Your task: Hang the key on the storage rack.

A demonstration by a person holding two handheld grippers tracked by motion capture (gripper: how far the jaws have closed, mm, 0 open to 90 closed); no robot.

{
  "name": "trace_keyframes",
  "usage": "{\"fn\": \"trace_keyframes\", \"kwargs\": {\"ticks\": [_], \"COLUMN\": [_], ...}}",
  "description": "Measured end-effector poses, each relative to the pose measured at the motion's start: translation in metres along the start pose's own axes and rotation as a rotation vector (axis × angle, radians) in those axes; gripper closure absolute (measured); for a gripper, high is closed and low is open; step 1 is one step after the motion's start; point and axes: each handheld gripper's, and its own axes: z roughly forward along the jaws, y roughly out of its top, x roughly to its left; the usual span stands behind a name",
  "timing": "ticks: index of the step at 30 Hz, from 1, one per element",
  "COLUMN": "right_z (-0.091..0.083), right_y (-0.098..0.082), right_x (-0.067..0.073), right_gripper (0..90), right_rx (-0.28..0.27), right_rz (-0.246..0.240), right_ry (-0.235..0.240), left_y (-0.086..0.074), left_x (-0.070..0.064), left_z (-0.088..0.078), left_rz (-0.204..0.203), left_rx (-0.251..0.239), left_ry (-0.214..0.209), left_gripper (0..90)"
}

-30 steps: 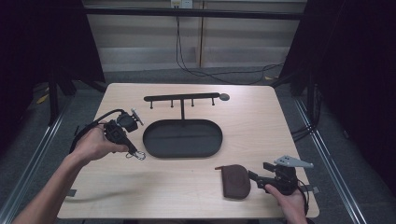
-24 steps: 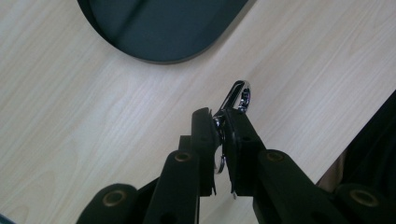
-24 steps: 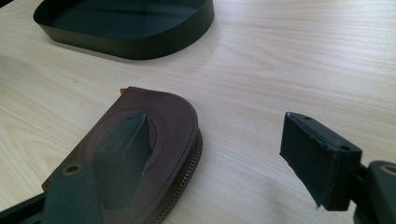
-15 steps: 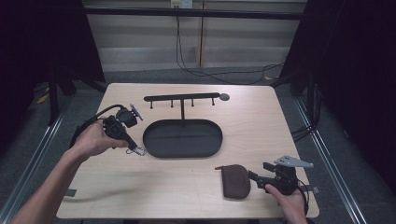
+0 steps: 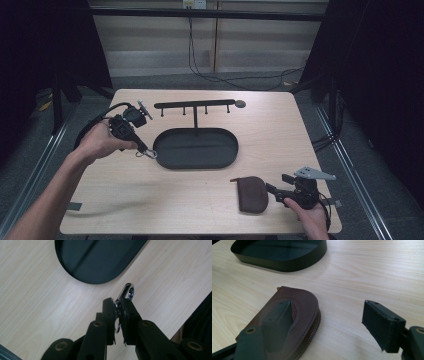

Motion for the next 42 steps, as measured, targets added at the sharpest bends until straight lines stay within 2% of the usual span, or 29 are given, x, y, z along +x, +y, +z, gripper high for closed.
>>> {"fn": "trace_keyframes", "kwargs": {"ticks": [4, 13, 16, 24, 31, 34, 42], "right_z": [0.0, 0.001, 0.0, 0.0, 0.0, 0.0, 0.0], "right_y": [0.0, 0.0, 0.0, 0.0, 0.0, 0.0, 0.0], "right_x": [0.0, 0.0, 0.0, 0.0, -0.001, -0.001, 0.0], "right_gripper": [24.2, 24.1, 24.1, 24.1, 24.1, 24.1, 24.1], "right_rx": [0.0, 0.001, 0.0, -0.001, -0.001, -0.002, -0.001], "right_rz": [-0.003, -0.001, 0.001, 0.003, 0.002, 0.001, 0.002], "right_ry": [0.0, 0.001, 0.0, 0.0, 0.003, 0.003, 0.004], "left_y": [0.003, 0.009, 0.012, 0.022, 0.033, 0.037, 0.047], "left_x": [0.002, 0.008, 0.008, 0.011, 0.013, 0.012, 0.015], "left_z": [-0.003, -0.014, -0.016, -0.023, -0.033, -0.039, -0.042], "left_rz": [-0.016, -0.022, -0.003, -0.011, 0.002, 0.007, 0.0], "left_rx": [-0.006, -0.018, -0.004, -0.011, -0.015, -0.033, -0.033], "left_ry": [0.002, 0.012, 0.007, 0.019, 0.039, 0.044, 0.058], "left_gripper": [83.1, 83.2, 83.1, 83.1, 83.1, 83.1, 83.1]}}
